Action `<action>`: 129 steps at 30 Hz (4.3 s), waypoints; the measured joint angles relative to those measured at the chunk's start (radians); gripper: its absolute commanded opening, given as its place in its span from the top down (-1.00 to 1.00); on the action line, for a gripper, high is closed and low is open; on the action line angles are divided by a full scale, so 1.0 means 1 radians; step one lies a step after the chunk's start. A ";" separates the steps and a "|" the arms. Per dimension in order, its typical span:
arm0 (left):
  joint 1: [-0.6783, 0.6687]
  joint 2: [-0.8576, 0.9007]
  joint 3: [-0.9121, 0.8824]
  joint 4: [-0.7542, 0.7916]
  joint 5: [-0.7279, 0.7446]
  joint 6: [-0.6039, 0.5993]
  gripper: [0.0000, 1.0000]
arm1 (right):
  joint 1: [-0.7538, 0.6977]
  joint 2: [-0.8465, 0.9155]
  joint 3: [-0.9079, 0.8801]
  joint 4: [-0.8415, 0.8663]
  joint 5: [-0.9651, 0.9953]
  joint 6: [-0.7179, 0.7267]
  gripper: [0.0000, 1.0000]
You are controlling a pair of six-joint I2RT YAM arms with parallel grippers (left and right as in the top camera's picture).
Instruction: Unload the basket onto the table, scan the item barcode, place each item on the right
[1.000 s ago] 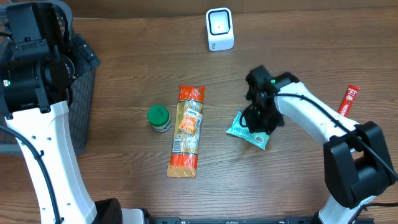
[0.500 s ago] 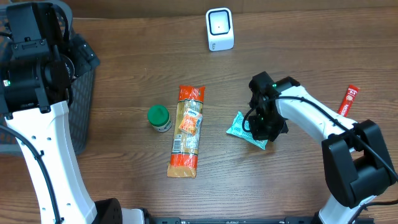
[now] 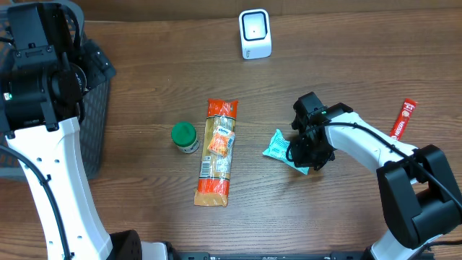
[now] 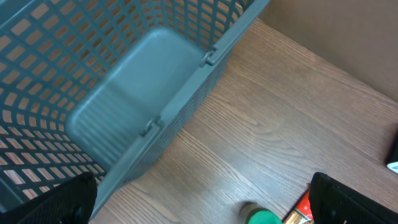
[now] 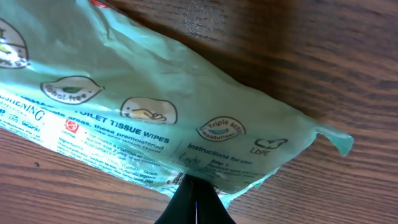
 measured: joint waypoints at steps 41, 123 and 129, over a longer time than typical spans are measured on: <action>0.000 0.000 0.000 0.000 0.000 0.000 -0.99 | -0.112 0.049 0.222 -0.110 0.159 0.052 0.67; 0.000 0.000 0.000 0.000 0.000 0.000 -1.00 | -0.113 0.049 0.124 0.025 -0.229 -0.232 -0.25; 0.000 0.000 0.000 0.000 0.000 0.000 -1.00 | -0.113 0.049 0.077 0.067 -0.237 -0.231 -0.23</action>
